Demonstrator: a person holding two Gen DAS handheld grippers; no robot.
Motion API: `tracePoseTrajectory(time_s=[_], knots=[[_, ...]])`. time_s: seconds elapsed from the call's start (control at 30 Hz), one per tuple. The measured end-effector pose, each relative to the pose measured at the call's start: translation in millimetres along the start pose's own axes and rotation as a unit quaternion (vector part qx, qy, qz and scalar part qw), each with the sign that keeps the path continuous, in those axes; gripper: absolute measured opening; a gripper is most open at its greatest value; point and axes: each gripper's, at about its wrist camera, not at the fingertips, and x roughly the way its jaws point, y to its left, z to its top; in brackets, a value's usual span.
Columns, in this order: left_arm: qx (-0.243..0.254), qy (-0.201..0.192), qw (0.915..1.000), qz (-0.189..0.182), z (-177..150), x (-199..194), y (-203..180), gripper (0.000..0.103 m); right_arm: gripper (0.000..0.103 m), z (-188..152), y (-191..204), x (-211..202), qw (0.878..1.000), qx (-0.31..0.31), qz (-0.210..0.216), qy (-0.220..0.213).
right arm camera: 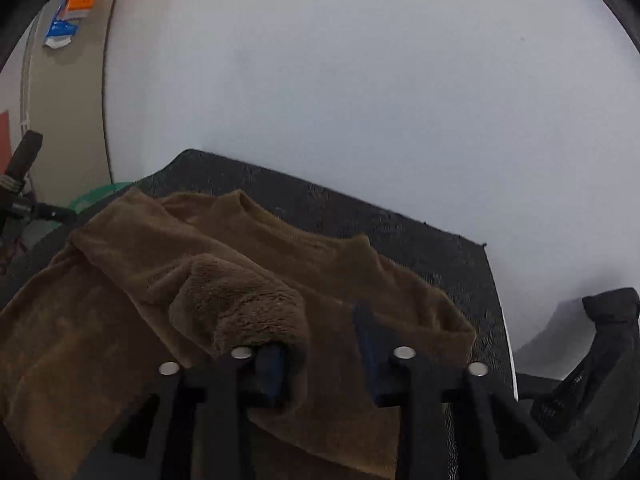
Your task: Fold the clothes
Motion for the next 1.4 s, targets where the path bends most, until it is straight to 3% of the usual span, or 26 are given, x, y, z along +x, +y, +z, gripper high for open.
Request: tracePoseTrajectory(time_s=[0.03,0.07,0.2,0.37,0.43,0.53,0.8,0.9,1.0,1.07,1.13,1.23,1.33,1.4], knots=[[0.006,0.007,0.9999,0.005,3,7,-4,0.102,0.071,-7,-5,-2,1.000,0.003,0.003,0.007],[0.012,0.016,0.9997,0.011,5,15,-8,0.102,0.073,-13,-8,-1,1.000,0.008,0.008,0.011],[0.038,0.043,0.9980,0.026,7,36,-19,0.102,0.073,-42,-29,-5,0.997,0.055,0.041,0.045],[0.063,0.070,0.9945,0.045,-1,52,-19,0.102,0.073,-69,-49,-12,0.976,0.170,0.122,0.059],[0.063,0.075,0.9942,0.044,-1,54,-15,0.102,0.073,-79,-61,-15,0.955,0.239,0.165,0.054],[0.062,0.076,0.9942,0.045,0,52,-11,0.102,0.073,-86,-74,-11,0.909,0.341,0.234,0.046],[0.072,0.049,0.9956,0.035,18,38,-20,0.102,0.073,-81,-46,24,0.868,0.396,0.287,0.088],[0.076,0.045,0.9955,0.033,25,42,-26,0.102,0.063,-78,-36,38,0.856,0.410,0.298,0.101],[0.079,0.046,0.9952,0.034,30,50,-34,0.102,0.042,-73,-29,56,0.851,0.412,0.305,0.110],[0.080,0.049,0.9950,0.034,33,55,-36,0.102,0.024,-70,-23,63,0.857,0.405,0.296,0.122],[0.082,0.053,0.9946,0.036,33,56,-37,0.102,0.010,-62,-20,63,0.870,0.389,0.276,0.120],[0.079,0.056,0.9946,0.036,35,61,-32,0.102,0.009,-35,-29,34,0.904,0.358,0.231,0.051],[0.070,0.062,0.9950,0.035,33,67,-25,0.102,0.009,-2,-41,-9,0.945,0.294,0.143,-0.025],[0.063,0.066,0.9954,0.029,32,71,-22,0.102,0.009,15,-37,-16,0.965,0.243,0.090,-0.041]])
